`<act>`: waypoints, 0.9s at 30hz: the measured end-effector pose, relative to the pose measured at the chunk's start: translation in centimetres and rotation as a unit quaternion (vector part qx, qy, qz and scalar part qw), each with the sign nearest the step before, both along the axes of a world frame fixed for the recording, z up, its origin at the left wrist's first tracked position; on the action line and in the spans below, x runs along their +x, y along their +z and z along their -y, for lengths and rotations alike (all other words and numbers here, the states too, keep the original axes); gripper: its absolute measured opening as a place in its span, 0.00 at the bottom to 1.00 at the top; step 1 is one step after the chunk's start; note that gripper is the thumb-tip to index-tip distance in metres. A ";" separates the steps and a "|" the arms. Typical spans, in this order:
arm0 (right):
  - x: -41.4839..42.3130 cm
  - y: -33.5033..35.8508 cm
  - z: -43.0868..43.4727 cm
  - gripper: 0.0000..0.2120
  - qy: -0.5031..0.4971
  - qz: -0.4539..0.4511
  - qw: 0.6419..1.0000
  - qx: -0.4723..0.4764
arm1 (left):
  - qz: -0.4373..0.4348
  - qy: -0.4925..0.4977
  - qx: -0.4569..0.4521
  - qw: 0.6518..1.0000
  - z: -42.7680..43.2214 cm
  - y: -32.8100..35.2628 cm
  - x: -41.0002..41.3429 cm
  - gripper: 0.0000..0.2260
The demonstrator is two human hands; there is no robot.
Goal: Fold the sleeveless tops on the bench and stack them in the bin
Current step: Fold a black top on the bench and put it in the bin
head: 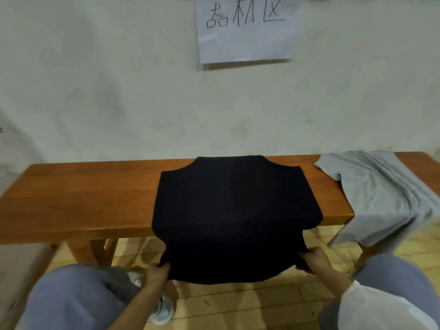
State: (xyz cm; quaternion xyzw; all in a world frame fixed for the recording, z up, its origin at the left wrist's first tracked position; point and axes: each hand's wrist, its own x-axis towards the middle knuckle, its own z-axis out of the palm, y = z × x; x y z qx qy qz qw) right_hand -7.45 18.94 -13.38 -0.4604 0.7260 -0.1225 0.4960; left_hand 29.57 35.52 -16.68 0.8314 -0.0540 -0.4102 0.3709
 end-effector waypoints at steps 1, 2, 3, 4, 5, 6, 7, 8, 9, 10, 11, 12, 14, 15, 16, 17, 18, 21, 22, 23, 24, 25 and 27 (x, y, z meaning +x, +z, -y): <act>-0.1 1.2 -0.4 0.04 -0.026 0.017 0.999 -0.019 | 0.009 -0.018 -0.012 1.000 -0.3 1.2 -0.4 0.05; -0.3 2.1 -0.7 0.06 -0.050 0.037 0.997 -0.047 | 0.016 -0.037 -0.007 0.999 -0.4 2.2 -0.5 0.04; -0.2 3.6 -1.1 0.09 -0.075 0.068 0.993 -0.068 | 0.021 -0.046 -0.014 0.999 -0.5 3.4 -0.6 0.05; -0.3 4.7 -1.4 0.09 -0.088 0.102 0.987 -0.081 | 0.016 -0.051 -0.026 0.998 -0.5 4.5 -0.5 0.05; -0.3 6.2 -1.7 0.09 -0.103 0.143 0.980 -0.093 | 0.003 -0.048 -0.040 0.998 -0.4 5.9 -0.6 0.04; -0.3 7.4 -1.7 0.08 -0.109 0.178 0.973 -0.103 | -0.002 -0.049 -0.053 0.997 -0.3 7.1 -0.6 0.03; -0.2 8.7 -1.6 0.07 -0.108 0.205 0.966 -0.115 | -0.002 -0.040 -0.081 0.996 0.0 8.4 -0.8 0.03; -0.1 9.9 -1.4 0.07 -0.106 0.231 0.957 -0.137 | -0.003 -0.028 -0.123 0.992 0.2 9.9 -1.0 0.03; 0.1 11.1 -1.1 0.07 -0.116 0.266 0.944 -0.155 | -0.008 -0.014 -0.169 0.986 0.6 11.2 -1.2 0.04; 0.1 12.3 -0.8 0.07 -0.126 0.311 0.927 -0.169 | -0.019 -0.003 -0.217 0.976 0.8 12.9 -1.3 0.04; 0.1 13.4 -0.4 0.07 -0.142 0.357 0.907 -0.174 | -0.039 0.008 -0.259 0.965 1.0 14.6 -1.4 0.02; 0.1 14.4 0.1 0.06 -0.157 0.407 0.884 -0.169 | -0.066 0.017 -0.294 0.953 1.3 16.2 -1.3 0.02; -0.6 15.5 1.4 0.08 -0.167 0.455 0.865 -0.131 | -0.122 0.018 -0.349 0.929 1.8 18.7 -0.4 0.05; -0.8 16.3 1.7 0.13 -0.152 0.466 0.864 -0.115 | -0.138 0.006 -0.366 0.920 2.1 19.5 0.3 0.09; -1.0 16.7 2.1 0.19 -0.123 0.470 0.867 -0.106 | -0.142 -0.009 -0.369 0.918 2.2 20.0 0.9 0.15; -1.1 16.6 2.4 0.23 -0.070 0.465 0.874 -0.126 | -0.130 -0.021 -0.363 0.922 2.4 20.2 1.6 0.19; -1.0 16.1 2.8 0.22 -0.006 0.380 0.901 -0.207 | -0.106 -0.029 -0.350 0.930 2.4 20.5 2.0 0.19; -1.2 15.5 2.5 0.12 -0.058 0.196 0.952 -0.229 | -0.018 -0.026 -0.319 0.947 2.2 20.9 2.2 0.10; -1.3 15.1 2.4 0.11 -0.079 0.156 0.950 -0.259 | 0.010 -0.027 -0.311 0.950 2.0 21.0 2.0 0.07; -1.3 14.9 1.9 0.09 -0.075 0.152 0.945 -0.280 | 0.040 -0.030 -0.305 0.951 2.0 20.9 1.9 0.06; -1.2 14.5 1.9 0.07 -0.075 0.148 0.942 -0.293 | 0.070 -0.035 -0.302 0.950 2.0 20.7 1.9 0.05; -1.1 14.2 1.8 0.06 -0.078 0.126 0.937 -0.315 | 0.105 -0.041 -0.301 0.947 2.1 20.4 1.9 0.05; -1.0 13.9 1.7 0.12 -0.062 0.050 0.918 -0.387 | 0.180 -0.055 -0.294 0.937 2.1 19.7 2.1 0.05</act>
